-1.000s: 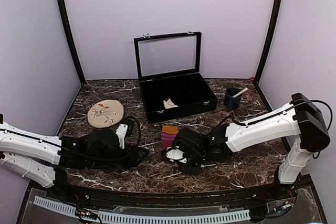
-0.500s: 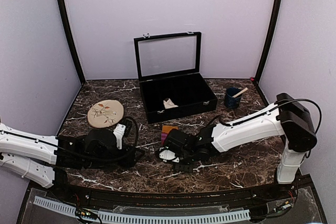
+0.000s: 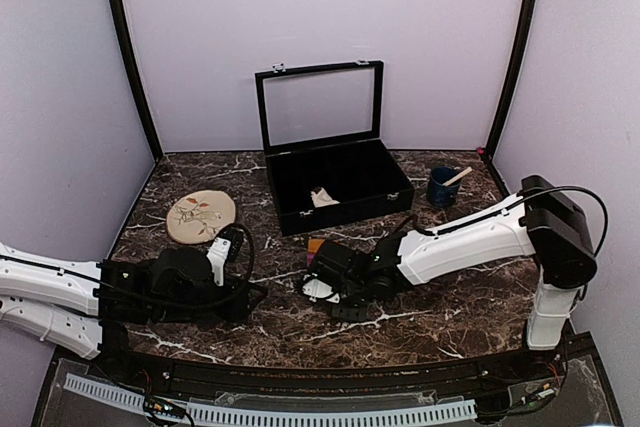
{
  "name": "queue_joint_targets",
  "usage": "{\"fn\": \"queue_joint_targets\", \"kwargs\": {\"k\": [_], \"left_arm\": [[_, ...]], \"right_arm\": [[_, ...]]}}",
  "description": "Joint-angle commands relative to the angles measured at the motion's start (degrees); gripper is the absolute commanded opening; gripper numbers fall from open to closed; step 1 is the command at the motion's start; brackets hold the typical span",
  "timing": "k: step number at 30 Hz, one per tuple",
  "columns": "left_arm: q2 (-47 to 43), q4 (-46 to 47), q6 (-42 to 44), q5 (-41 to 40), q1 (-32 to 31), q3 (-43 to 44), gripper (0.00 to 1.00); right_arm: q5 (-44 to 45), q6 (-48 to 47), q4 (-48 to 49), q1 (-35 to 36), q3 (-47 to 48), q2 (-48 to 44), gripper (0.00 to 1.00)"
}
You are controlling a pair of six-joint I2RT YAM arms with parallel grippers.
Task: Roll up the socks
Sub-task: Pick up the item from the center of the board.
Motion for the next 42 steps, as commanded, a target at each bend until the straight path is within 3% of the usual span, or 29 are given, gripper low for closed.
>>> {"fn": "queue_joint_targets", "kwargs": {"k": [1,10,19,25,42], "left_arm": [[0.3,-3.0,0.8,-1.4,-0.3,0.4,0.47],[3.6,-2.4,1.9,-2.0,-0.3,2.3,0.47],[5.9,-0.3,2.3,-1.6,-0.3,2.8,0.47],[7.8,2.4,4.2,-0.4,-0.3,2.8,0.47],[19.0,11.9,14.8,6.1,-0.3,6.4,0.49]], "right_arm": [[-0.3,0.9,-2.9,-1.0,0.6,1.0,0.54],[-2.7,1.6,-4.5,-2.1,-0.8,0.3,0.48],[-8.4,3.3,-7.4,-3.7,-0.9,1.8,0.13],[-14.6,5.2,-9.9,-4.1,0.6,0.2,0.00],[-36.0,7.2,-23.2,-7.5,12.0,1.0,0.00]]}}
